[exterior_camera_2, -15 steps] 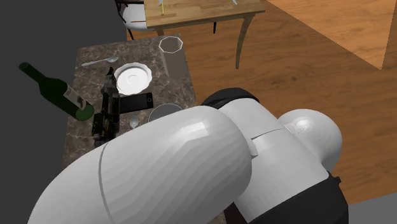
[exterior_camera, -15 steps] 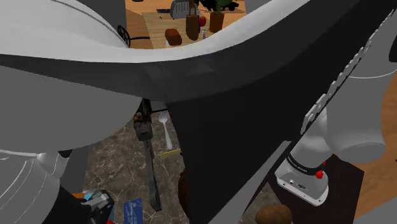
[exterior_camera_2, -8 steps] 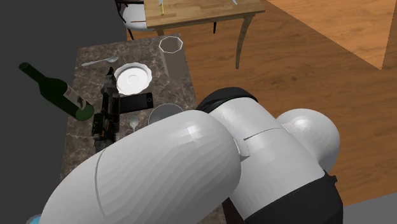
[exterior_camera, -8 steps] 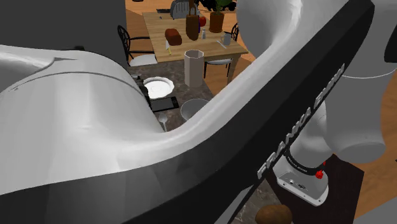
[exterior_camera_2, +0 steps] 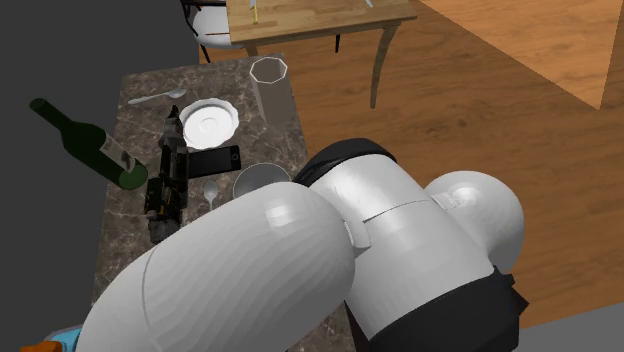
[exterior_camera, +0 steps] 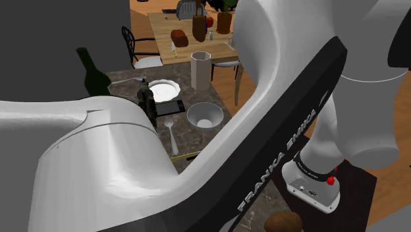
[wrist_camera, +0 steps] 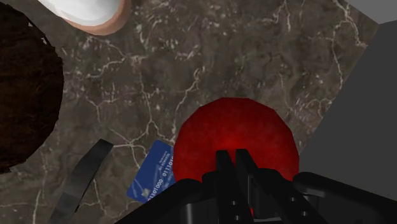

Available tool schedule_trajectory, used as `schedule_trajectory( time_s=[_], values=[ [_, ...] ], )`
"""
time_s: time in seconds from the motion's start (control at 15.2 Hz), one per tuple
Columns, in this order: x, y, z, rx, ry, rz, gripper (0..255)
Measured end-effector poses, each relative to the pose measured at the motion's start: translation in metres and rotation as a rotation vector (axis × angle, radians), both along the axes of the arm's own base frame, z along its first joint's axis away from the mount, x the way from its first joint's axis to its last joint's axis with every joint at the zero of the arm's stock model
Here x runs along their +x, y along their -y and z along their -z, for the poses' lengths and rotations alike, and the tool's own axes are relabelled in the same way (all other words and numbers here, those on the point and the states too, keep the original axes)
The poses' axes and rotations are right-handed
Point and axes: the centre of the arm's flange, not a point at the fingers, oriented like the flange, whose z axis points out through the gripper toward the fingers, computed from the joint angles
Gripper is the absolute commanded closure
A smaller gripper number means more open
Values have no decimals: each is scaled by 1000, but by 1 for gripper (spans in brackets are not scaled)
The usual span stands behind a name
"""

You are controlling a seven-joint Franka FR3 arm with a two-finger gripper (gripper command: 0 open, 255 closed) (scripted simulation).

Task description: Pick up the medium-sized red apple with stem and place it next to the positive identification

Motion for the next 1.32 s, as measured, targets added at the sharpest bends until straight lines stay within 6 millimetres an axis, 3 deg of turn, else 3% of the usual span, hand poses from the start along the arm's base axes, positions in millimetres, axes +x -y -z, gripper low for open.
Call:
schedule_trajectory(
  time_s=[0.46, 0.53, 0.92, 1.32],
  values=[
    [0, -1, 4, 1, 0, -1, 255],
    [0, -1, 4, 1, 0, -1, 0],
    [0, 0, 4, 0, 0, 0, 0],
    [2, 2, -42, 1, 1, 0, 0]
  ],
)
